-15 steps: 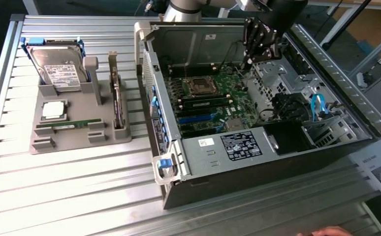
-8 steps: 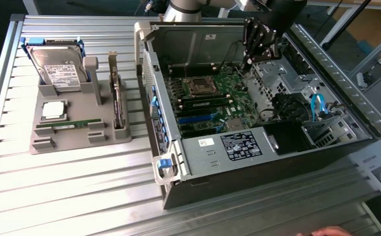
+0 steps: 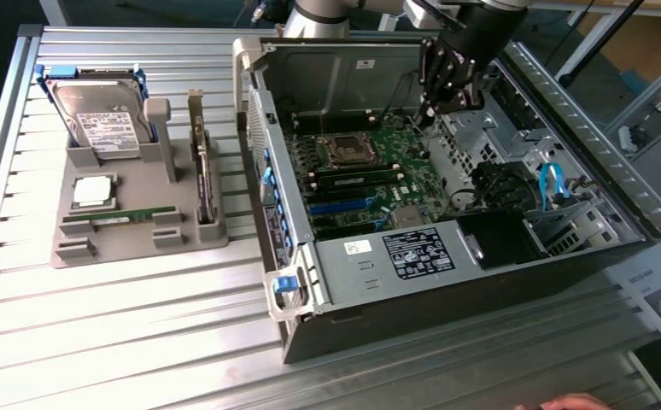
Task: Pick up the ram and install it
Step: 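Press down the ram until it locks into place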
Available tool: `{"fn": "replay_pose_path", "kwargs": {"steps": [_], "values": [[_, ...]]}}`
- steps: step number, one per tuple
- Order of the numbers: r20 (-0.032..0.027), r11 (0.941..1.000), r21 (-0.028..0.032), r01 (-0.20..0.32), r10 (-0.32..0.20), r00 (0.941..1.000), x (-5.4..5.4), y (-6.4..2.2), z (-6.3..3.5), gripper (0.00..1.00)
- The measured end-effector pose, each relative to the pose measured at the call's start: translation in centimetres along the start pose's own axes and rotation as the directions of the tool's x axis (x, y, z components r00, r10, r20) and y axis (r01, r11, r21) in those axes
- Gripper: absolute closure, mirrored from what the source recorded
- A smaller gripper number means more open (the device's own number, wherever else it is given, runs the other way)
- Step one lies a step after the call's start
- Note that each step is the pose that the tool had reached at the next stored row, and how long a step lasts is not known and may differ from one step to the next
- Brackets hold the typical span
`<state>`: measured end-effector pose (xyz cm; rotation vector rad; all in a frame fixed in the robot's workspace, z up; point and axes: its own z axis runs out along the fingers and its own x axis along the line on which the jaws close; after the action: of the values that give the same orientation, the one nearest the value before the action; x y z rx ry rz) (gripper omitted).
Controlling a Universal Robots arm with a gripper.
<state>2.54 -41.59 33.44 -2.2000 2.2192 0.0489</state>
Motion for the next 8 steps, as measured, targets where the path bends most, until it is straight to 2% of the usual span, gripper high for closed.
{"fn": "replay_pose_path", "kwargs": {"steps": [8], "values": [[-0.0001, 1.0, 0.0039, 0.0, 0.0, 1.0, 0.0, -0.01, 1.28, 0.9]]}}
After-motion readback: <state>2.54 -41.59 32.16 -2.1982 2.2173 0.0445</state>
